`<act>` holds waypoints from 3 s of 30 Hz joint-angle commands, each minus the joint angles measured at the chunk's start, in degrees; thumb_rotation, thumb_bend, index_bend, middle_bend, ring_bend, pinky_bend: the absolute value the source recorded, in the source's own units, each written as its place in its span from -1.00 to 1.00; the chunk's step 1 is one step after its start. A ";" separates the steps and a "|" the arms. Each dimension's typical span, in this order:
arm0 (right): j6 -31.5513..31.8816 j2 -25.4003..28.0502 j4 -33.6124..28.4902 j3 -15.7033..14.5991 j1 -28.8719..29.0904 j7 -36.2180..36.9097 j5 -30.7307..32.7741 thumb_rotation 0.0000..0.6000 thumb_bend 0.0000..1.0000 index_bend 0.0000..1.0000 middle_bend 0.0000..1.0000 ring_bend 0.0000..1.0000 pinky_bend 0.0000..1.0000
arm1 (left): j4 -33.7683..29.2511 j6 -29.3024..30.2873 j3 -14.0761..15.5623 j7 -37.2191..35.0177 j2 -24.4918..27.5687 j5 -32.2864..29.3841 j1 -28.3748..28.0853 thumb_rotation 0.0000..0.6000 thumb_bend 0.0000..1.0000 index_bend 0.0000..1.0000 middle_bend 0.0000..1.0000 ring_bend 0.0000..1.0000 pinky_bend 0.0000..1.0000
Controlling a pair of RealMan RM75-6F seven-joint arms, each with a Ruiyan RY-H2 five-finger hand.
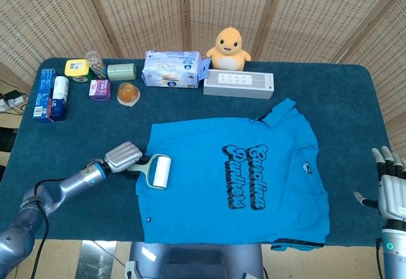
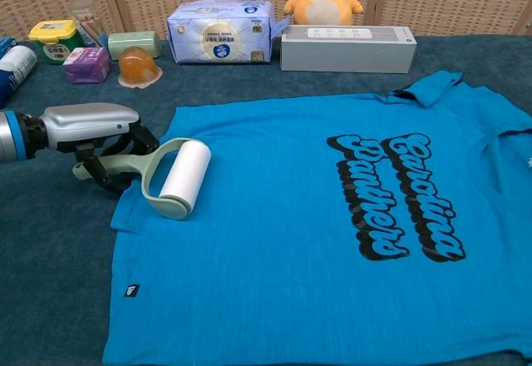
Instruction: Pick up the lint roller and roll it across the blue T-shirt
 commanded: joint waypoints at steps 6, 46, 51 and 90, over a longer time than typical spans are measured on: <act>0.04 0.07 -0.12 -0.01 -0.03 0.02 -0.02 1.00 -0.94 -0.92 -1.00 -1.00 -1.00 | -2.96 0.25 -2.21 -3.16 0.49 -2.14 -0.38 1.00 -0.51 0.30 0.44 0.19 0.58; -0.35 1.00 -1.17 0.08 -0.20 2.13 -0.08 1.00 -0.94 -0.91 -1.00 -1.00 -1.00 | -32.77 -17.04 -14.42 21.69 15.48 -15.83 -9.07 1.00 0.20 1.00 1.00 0.60 0.96; -0.33 1.03 -1.15 0.03 -0.20 2.29 -0.21 1.00 -0.94 -0.92 -1.00 -1.00 -1.00 | -36.53 -24.33 -15.36 25.05 17.48 -19.40 -10.45 1.00 0.28 1.00 1.00 0.70 1.00; -1.95 3.91 -1.79 0.15 -0.60 9.34 -0.81 1.00 -0.94 -0.92 -1.00 -1.00 -1.00 | -41.47 -58.30 -9.46 33.39 16.31 -69.51 -38.51 1.00 0.40 1.00 1.00 0.73 1.00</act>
